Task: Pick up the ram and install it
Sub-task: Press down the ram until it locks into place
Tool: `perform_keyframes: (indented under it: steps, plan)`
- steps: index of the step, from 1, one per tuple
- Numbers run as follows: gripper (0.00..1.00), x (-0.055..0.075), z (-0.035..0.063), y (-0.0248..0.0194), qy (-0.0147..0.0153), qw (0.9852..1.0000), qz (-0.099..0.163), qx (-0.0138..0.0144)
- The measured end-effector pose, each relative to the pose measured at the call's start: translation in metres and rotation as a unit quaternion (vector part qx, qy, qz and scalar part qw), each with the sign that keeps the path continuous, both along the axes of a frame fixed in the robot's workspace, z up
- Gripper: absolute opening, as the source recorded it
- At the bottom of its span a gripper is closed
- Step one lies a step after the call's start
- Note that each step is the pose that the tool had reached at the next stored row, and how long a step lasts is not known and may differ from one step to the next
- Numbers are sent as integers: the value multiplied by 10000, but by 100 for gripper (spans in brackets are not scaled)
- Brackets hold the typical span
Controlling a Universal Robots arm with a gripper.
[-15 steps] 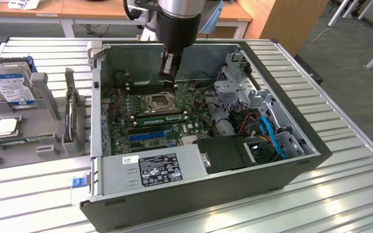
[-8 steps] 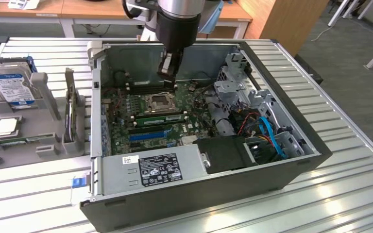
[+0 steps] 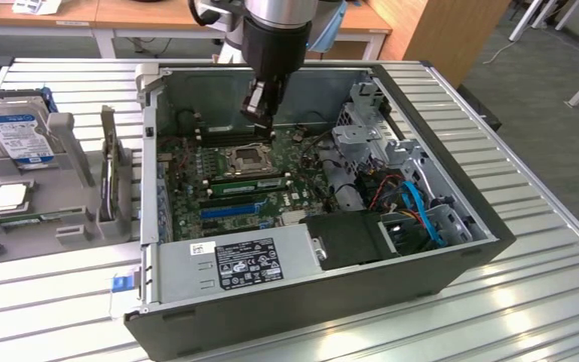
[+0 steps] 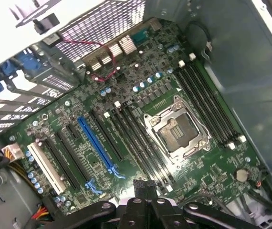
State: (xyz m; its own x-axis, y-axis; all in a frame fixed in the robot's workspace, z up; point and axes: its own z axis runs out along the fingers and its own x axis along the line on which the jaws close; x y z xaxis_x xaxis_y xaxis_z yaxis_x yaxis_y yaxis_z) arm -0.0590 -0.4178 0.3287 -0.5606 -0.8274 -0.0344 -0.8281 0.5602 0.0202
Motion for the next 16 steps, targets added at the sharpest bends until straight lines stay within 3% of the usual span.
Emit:
perform_keyframes:
  steps: [8,16]
  plan:
    - [10,0,-2,0,0,9990,-448,0]
    - [10,0,-5,0,0,9958,-918,0]
